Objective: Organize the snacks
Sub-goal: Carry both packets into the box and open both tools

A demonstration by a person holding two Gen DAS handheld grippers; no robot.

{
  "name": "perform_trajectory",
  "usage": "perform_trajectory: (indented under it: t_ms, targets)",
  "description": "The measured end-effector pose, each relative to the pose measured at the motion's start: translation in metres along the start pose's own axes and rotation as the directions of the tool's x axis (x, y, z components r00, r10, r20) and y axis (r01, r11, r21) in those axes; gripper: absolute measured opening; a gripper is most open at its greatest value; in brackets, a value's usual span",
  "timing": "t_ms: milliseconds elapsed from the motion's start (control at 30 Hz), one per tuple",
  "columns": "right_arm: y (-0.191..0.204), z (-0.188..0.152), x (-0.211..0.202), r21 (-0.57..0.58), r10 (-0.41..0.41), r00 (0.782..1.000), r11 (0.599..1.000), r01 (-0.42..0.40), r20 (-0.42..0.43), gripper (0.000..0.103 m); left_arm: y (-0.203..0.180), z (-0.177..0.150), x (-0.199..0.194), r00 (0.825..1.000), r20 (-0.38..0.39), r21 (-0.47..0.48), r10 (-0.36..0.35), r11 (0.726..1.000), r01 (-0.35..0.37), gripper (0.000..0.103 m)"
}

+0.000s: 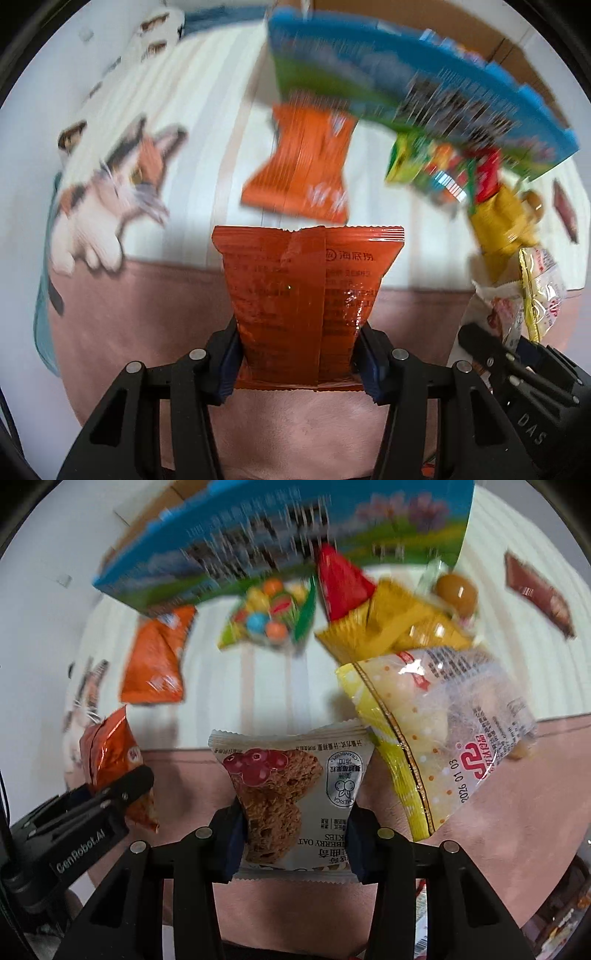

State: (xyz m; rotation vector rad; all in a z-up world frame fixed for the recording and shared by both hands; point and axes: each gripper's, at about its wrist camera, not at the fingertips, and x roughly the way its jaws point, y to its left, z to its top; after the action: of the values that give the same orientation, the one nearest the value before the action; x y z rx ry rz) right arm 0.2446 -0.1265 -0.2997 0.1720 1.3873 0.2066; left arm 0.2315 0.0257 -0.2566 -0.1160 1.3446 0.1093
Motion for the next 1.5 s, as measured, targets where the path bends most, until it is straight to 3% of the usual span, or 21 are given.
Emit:
perform_trajectory:
  t_ms: [167,233,433,567,700,833,1033,1267,1500]
  targets:
    - [0.012,0.005,-0.044,-0.018,0.035,0.996,0.999,-0.033,0.086,0.047,-0.013,0.009,-0.041,0.996,0.083,0.032,-0.024,0.999,0.022,0.050]
    - [0.012,0.010,-0.060,-0.023,0.050,0.992,0.999,-0.048,0.112,0.047,-0.009,0.036,-0.058,0.994,0.102,0.036,-0.039,0.999,0.036,0.050]
    - [-0.004,0.052,-0.113,-0.006,0.113,0.976,0.993,-0.114,0.186,0.047,-0.015,0.068,-0.102,0.980,0.161,0.040,-0.114,0.993,0.109,0.050]
    - [-0.009,0.080,-0.137,0.003,0.134,0.962,0.990,-0.139,0.236,0.047,-0.020,0.108,-0.128,0.966,0.195,0.037,-0.170,0.986,0.165,0.050]
    - [-0.006,0.128,-0.154,-0.012,0.127,0.953,0.992,-0.129,0.276,0.047,-0.030,0.158,-0.135,0.962,0.198,0.067,-0.186,0.982,0.176,0.050]
    - [0.001,0.178,-0.152,-0.023,0.117,0.955,0.993,-0.115,0.273,0.047,-0.037,0.212,-0.119,0.972,0.137,0.077,-0.190,0.980,0.181,0.051]
    - [0.018,0.238,-0.115,-0.026,0.095,0.973,0.995,-0.091,0.211,0.047,-0.036,0.275,-0.061,0.987,-0.008,0.050,-0.161,0.986,0.162,0.051]
    - [0.026,0.265,-0.047,-0.015,0.071,0.995,0.997,-0.070,0.073,0.047,-0.031,0.299,0.006,0.965,-0.196,0.003,-0.175,0.984,0.179,0.051]
    - [0.022,0.268,-0.003,-0.005,0.066,0.998,0.998,-0.066,-0.020,0.048,-0.038,0.297,0.034,0.959,-0.254,0.029,-0.127,0.990,0.139,0.051]
